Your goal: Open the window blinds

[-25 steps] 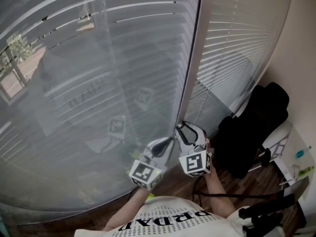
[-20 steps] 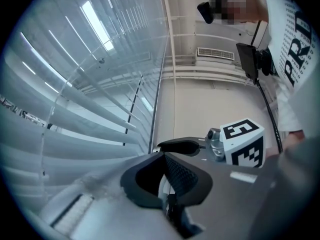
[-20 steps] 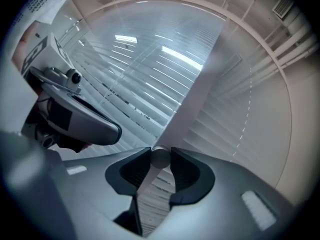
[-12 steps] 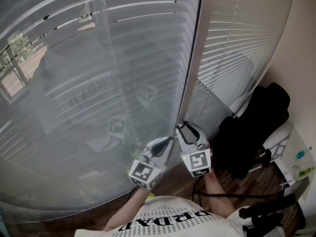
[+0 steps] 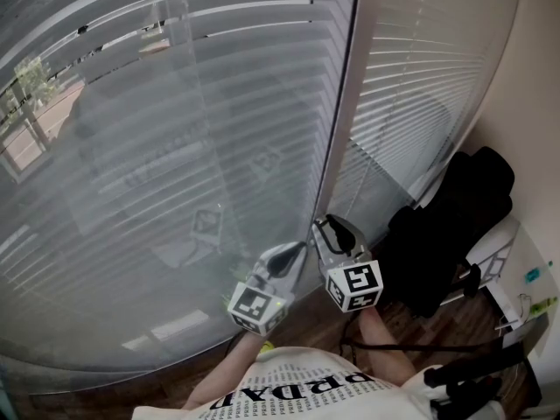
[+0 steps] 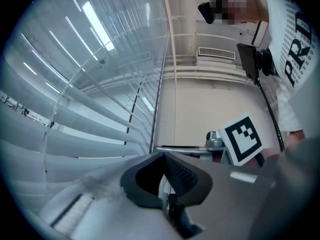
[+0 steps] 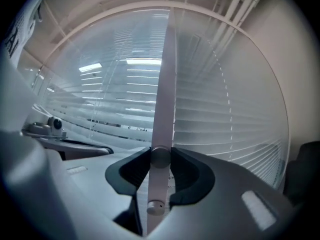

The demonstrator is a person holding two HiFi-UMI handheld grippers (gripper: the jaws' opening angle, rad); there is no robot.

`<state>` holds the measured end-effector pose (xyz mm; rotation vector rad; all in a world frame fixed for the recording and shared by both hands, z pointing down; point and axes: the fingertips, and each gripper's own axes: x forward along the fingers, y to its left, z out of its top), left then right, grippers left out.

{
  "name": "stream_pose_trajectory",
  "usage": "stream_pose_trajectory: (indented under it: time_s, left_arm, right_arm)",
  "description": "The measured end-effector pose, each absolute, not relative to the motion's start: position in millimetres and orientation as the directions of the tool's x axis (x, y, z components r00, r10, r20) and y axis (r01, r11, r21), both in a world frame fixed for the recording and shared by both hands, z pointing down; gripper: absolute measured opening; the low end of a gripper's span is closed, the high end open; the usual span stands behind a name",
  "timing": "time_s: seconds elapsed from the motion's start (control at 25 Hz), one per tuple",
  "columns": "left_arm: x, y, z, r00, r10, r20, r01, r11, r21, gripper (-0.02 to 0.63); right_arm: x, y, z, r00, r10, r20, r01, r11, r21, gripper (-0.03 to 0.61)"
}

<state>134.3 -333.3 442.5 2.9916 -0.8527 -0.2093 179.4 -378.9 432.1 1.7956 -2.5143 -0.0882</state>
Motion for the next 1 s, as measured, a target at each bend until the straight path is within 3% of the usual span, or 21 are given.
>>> stream_pose_trajectory:
  time_s: [0.32,0.56,0.76,0.92,1.0]
  left_arm:
    - [135,-332,442,0.840,-0.528,-0.124,-0.525,-0.849,0.062,-0.006]
    - [134,-333,441,0.838,-0.532,-0.124,-0.528,-0.847,0.062,-0.006]
    - [134,-333,440,0.839,-0.530,-0.125,-0.527,-0.848,0.060,-0.006]
    - [136,-331,437,0.837,-0.531,-0.134,-0.526,-0.848,0.067,-0.006]
    - [136,-331,440,0.840,-0.528,-0.125,-0.525,-0.849,0.057,-0.006]
  right_arm:
    - [180,-378,432,-0.330,-0.944,-0.010,-0.944,0.330,-0.011,0.133]
    - [176,-372,422,-0.337,-0.941,-0.014,-0.918,0.325,0.227,0.152]
    - [171,-370,422,-0.334,-0.941,0.057,-0.803,0.316,0.505,0.172]
    - [168,-374,431,-0.332,-0.940,0.079,-0.767,0.318,0.557,0.171]
    - [168,-375,434,-0.330,-0.940,0.081,-0.764,0.317,0.562,0.136]
